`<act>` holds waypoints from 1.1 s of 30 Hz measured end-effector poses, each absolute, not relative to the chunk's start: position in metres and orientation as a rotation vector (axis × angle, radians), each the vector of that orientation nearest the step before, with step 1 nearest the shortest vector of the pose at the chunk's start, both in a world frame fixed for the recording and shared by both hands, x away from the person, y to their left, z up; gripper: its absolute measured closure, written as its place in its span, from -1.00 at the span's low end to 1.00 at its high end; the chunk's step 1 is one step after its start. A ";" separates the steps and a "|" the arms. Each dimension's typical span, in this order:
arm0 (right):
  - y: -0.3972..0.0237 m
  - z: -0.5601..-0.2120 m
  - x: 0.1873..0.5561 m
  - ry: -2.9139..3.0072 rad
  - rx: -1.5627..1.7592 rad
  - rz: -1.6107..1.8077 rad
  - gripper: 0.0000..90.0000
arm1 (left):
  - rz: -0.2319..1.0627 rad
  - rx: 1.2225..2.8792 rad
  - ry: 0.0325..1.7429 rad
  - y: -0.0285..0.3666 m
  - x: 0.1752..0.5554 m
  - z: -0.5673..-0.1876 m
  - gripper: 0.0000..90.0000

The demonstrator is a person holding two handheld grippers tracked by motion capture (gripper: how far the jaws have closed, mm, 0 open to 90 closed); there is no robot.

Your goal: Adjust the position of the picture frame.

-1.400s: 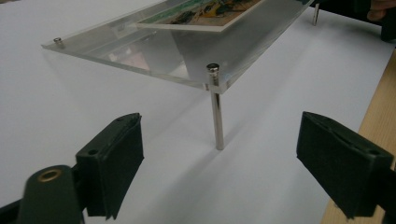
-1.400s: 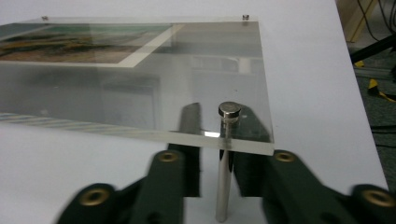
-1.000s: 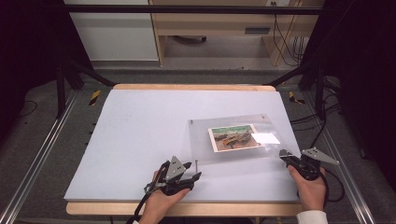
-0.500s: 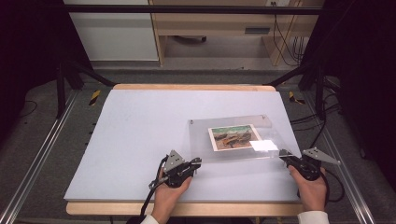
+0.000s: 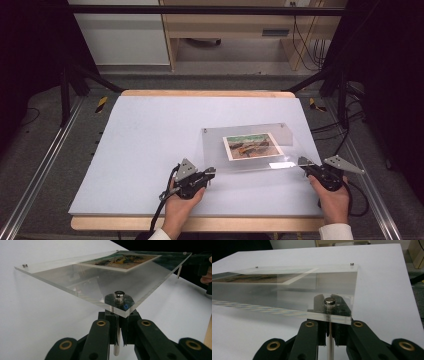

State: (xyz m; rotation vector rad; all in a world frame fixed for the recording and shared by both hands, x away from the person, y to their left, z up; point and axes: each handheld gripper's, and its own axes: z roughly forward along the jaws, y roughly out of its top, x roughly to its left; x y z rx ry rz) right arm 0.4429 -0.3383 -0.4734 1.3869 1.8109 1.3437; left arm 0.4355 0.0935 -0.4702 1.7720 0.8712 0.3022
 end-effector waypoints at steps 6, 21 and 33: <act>-0.335 -0.471 0.443 1.817 1.384 1.332 0.88 | 0.302 1.763 0.893 0.094 0.442 -0.468 0.82; -0.276 -0.430 0.430 1.808 1.370 1.344 0.86 | 0.390 1.718 0.888 0.152 0.447 -0.414 0.85; -0.213 -0.399 0.448 1.789 1.319 1.347 0.85 | 0.473 1.680 0.868 0.215 0.462 -0.389 0.84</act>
